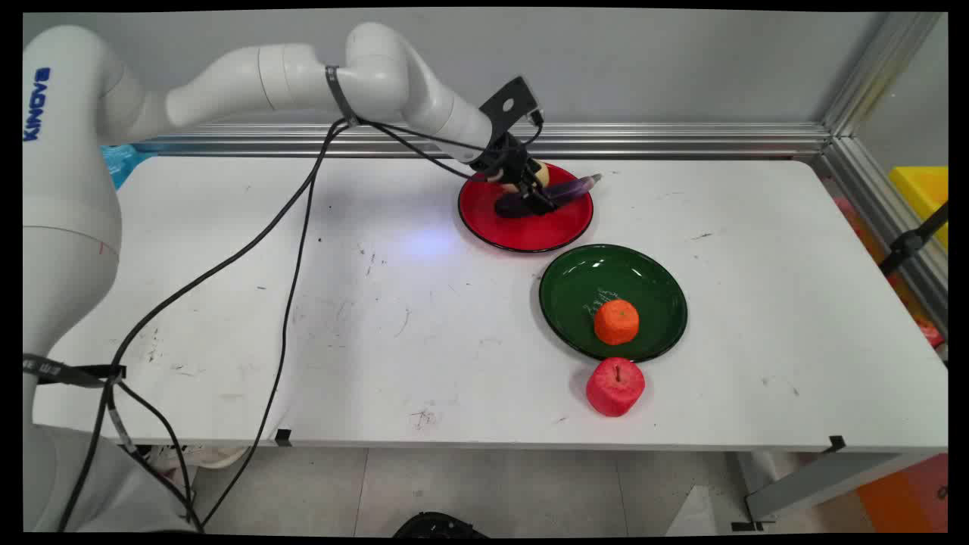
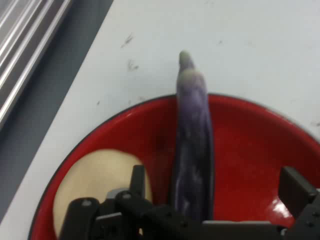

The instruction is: Pick up the mandarin from the green plate

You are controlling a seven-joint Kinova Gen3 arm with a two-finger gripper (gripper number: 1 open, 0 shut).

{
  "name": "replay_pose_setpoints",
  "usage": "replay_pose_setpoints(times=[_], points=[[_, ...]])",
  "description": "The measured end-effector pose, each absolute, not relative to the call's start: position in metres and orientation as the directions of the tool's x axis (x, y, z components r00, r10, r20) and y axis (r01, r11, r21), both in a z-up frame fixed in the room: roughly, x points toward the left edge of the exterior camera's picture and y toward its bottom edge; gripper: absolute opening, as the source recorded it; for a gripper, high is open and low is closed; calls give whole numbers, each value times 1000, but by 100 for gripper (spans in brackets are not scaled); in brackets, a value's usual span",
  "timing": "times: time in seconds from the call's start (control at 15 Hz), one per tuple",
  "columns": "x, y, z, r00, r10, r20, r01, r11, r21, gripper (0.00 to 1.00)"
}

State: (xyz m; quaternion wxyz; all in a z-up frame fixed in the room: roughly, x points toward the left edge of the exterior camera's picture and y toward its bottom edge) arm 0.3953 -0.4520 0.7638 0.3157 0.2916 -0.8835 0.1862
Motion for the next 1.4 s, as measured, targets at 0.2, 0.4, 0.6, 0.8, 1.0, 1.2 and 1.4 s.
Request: replay_pose_setpoints(times=[0.2,0.4,0.6,0.8,1.0,1.2,1.4], points=[[387,-444,783,-618,-402,675,-635,762,-127,100],[379,-428,802,-611,-416,674,-633,768,-100,100],[374,-406,818,-623,-429,654,-617,783,-74,100],[371,-382,829,-651,-434,623,-591,805,-57,100],[368,-362,833,-681,-430,592,-569,820,-58,100],[357,-348,837,-696,-424,579,-555,830,-60,100],[335,-343,841,-695,-417,586,-551,832,-62,100]])
